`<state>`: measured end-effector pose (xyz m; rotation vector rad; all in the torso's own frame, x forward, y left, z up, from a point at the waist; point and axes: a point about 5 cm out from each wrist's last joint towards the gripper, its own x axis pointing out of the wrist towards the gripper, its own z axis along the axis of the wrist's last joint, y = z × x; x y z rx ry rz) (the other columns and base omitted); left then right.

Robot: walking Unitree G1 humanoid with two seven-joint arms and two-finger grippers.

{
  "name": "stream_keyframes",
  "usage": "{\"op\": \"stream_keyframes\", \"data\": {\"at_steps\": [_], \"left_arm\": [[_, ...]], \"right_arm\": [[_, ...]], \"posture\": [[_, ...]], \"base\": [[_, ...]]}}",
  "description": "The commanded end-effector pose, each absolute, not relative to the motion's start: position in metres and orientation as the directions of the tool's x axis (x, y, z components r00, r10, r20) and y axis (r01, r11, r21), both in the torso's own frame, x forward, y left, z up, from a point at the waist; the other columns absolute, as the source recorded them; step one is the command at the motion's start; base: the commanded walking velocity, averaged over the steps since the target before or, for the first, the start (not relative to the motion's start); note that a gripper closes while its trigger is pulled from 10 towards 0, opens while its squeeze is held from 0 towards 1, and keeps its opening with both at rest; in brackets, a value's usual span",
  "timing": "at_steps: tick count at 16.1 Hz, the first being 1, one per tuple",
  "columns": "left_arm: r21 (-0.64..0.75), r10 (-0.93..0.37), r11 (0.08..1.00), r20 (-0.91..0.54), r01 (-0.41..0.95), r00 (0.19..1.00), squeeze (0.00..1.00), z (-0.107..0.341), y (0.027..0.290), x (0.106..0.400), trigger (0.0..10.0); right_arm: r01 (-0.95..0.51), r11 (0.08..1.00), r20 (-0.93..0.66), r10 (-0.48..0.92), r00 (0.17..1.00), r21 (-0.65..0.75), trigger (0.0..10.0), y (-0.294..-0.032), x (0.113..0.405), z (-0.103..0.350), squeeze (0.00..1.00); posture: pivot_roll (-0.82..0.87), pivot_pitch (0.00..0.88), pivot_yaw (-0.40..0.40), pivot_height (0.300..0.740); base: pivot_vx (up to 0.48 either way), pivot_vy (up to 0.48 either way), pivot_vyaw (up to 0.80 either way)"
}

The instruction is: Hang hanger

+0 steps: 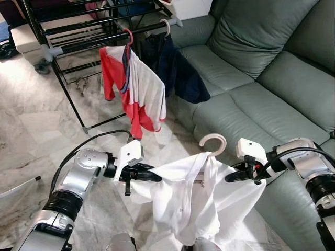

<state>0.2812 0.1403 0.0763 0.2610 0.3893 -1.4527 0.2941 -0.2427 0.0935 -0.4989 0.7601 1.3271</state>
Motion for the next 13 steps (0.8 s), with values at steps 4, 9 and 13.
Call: {"op": "stream_keyframes", "data": {"at_steps": [4,9,13], "left_arm": [[-0.021,-0.922,0.145,-0.367,0.989,0.127,0.0,0.077,0.135,0.283,0.0],[0.047,-0.902,0.202,-0.38,0.978,0.205,0.0,0.073,0.139,0.287,0.0],[0.157,-0.838,0.324,-0.409,0.933,0.36,1.0,0.069,0.143,0.3,10.0]], "right_arm": [[-0.977,0.194,-0.737,0.672,0.064,0.093,0.0,-0.248,0.295,0.092,0.0],[-0.962,0.272,-0.695,0.698,0.174,0.032,0.0,-0.247,0.299,0.09,0.0],[-0.891,0.421,-0.691,0.594,0.411,-0.168,0.0,-0.25,0.302,0.075,0.0]], "posture": [[-0.03,0.016,-0.046,0.74],[-0.03,0.01,-0.043,0.74],[-0.03,0.026,-0.041,0.74]], "base": [[0.0,0.0,0.0],[0.0,0.0,0.0],[0.0,0.0,0.0]]}}
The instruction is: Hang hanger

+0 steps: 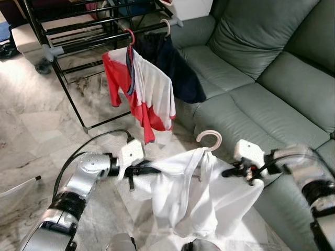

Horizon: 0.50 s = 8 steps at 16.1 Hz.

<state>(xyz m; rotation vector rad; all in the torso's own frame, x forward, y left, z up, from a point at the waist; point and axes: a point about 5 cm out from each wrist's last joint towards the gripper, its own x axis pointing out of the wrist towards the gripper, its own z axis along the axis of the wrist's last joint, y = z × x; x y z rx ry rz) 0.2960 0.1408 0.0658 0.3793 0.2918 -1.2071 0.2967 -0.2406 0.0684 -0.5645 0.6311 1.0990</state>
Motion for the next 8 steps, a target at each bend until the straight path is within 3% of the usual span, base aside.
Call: {"op": "stream_keyframes", "data": {"at_steps": [1,4,7,8], "left_arm": [[0.179,-0.828,0.337,-0.412,0.925,0.381,1.0,0.068,0.143,0.3,10.0],[0.249,-0.817,0.365,-0.375,0.897,0.437,1.0,0.068,0.141,0.299,10.0],[0.333,-0.806,0.321,-0.395,0.886,0.44,1.0,0.063,0.143,0.293,10.0],[0.358,-0.783,0.362,-0.383,0.861,0.489,1.0,0.062,0.145,0.295,10.0]], "right_arm": [[-0.872,0.449,-0.684,0.575,0.449,-0.195,0.0,-0.249,0.304,0.074,0.0],[-0.854,0.483,-0.66,0.579,0.479,-0.196,0.0,-0.241,0.296,0.062,0.0],[-0.847,0.5,-0.675,0.564,0.475,-0.178,0.0,-0.237,0.283,0.044,0.0],[-0.824,0.533,-0.675,0.539,0.504,-0.189,0.0,-0.235,0.279,0.036,0.0]], "posture": [[-0.03,0.026,-0.036,0.74],[-0.03,0.026,-0.035,0.74],[-0.02,0.028,-0.04,0.74],[-0.02,0.028,-0.039,0.74]], "base": [[0.0,0.0,0.0],[0.0,0.0,0.0],[0.0,0.0,0.0],[0.0,0.0,0.0]]}}
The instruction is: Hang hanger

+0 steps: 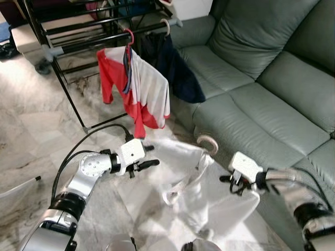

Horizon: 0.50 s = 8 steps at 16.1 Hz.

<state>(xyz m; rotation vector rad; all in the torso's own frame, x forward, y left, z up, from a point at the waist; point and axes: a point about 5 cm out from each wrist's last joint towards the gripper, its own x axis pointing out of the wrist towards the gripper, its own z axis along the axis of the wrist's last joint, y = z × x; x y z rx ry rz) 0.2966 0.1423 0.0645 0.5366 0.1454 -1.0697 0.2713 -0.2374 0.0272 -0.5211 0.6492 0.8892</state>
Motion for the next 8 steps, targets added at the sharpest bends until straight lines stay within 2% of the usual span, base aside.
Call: {"op": "stream_keyframes", "data": {"at_steps": [1,3,4,5,6,7,8], "left_arm": [[0.355,-0.768,0.393,-0.38,0.848,0.515,1.0,0.061,0.147,0.297,10.0],[0.319,-0.685,0.577,-0.312,0.752,0.658,1.0,0.059,0.151,0.301,10.0],[0.274,-0.587,0.721,-0.246,0.636,0.771,1.0,0.057,0.157,0.302,10.0],[0.23,-0.517,0.8,-0.206,0.555,0.831,1.0,0.056,0.162,0.302,10.0],[0.132,-0.375,0.909,-0.153,0.395,0.914,1.0,0.054,0.173,0.302,10.0],[0.069,-0.262,0.96,-0.134,0.272,0.956,1.0,0.051,0.183,0.301,10.0],[0.041,-0.199,0.978,-0.134,0.206,0.971,0.89,0.048,0.189,0.299,10.0]], "right_arm": [[-0.814,0.548,-0.672,0.53,0.517,-0.194,0.0,-0.234,0.278,0.035,0.0],[-0.719,0.657,-0.625,0.468,0.624,-0.225,0.0,-0.23,0.282,0.032,0.0],[-0.634,0.736,-0.569,0.424,0.704,-0.236,0.0,-0.225,0.283,0.032,0.0],[-0.585,0.776,-0.528,0.402,0.748,-0.236,0.0,-0.221,0.284,0.034,0.0],[-0.491,0.839,-0.447,0.355,0.821,-0.235,1.4,-0.215,0.286,0.038,0.0],[-0.416,0.883,-0.388,0.313,0.867,-0.217,2.8,-0.21,0.287,0.041,0.0],[-0.393,0.899,-0.361,0.308,0.88,-0.191,9.8,-0.201,0.283,0.039,0.0]], "posture": [[-0.03,0.026,-0.037,0.74],[-0.03,0.02,-0.033,0.74],[-0.03,0.013,-0.03,0.74],[-0.04,0.008,-0.03,0.74],[-0.04,0.003,-0.032,0.74],[-0.04,0.0,-0.033,0.74],[-0.03,0.0,-0.035,0.74]], "base": [[0.0,0.0,0.0],[0.0,0.0,0.0],[0.0,0.0,0.0],[0.0,0.0,0.0],[0.0,0.0,0.0],[0.0,0.0,0.0],[0.0,0.0,0.0]]}}
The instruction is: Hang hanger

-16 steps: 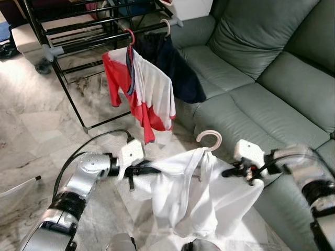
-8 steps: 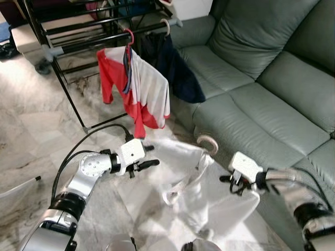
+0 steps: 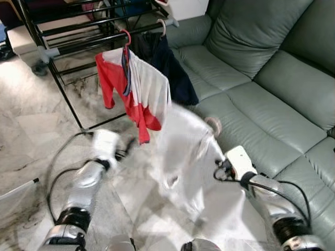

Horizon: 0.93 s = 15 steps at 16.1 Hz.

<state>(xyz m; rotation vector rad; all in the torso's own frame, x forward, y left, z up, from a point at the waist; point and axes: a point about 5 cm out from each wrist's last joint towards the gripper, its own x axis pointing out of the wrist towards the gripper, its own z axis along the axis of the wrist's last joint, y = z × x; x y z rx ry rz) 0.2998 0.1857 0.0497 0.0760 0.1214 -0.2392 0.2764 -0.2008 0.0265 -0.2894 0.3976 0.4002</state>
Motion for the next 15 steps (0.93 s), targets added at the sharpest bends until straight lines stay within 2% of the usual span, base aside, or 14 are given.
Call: {"op": "stream_keyframes", "data": {"at_steps": [1,3,6,13,15], "left_arm": [[0.034,-0.177,0.982,-0.131,0.183,0.975,0.0,0.048,0.191,0.299,10.0],[0.026,-0.17,0.984,-0.115,0.174,0.979,0.0,0.05,0.189,0.299,10.0],[0.007,-0.157,0.987,-0.111,0.159,0.981,0.0,0.053,0.186,0.303,10.0],[-0.012,-0.109,0.994,-0.114,0.108,0.987,0.0,0.052,0.183,0.306,10.0],[-0.02,-0.087,0.996,-0.11,0.086,0.99,0.0,0.052,0.179,0.306,10.0]], "right_arm": [[-0.4,0.897,-0.36,0.314,0.878,-0.191,10.0,-0.195,0.281,0.037,0.0],[-0.405,0.895,-0.345,0.326,0.88,-0.187,10.0,-0.18,0.277,0.036,0.0],[-0.415,0.89,-0.337,0.339,0.878,-0.187,10.0,-0.17,0.278,0.039,0.0],[-0.422,0.883,-0.367,0.33,0.87,-0.207,10.0,-0.172,0.278,0.036,0.0],[-0.415,0.884,-0.378,0.317,0.87,-0.214,10.0,-0.171,0.28,0.033,0.0]], "posture": [[-0.03,0.0,-0.038,0.74],[-0.02,0.0,-0.04,0.74],[-0.02,0.0,-0.04,0.74],[-0.02,0.0,-0.037,0.74],[-0.01,0.0,-0.044,0.74]], "base": [[0.0,0.0,0.0],[0.0,0.0,0.38],[0.336,0.0,0.73],[0.423,0.0,0.69],[0.426,0.0,0.26]]}}
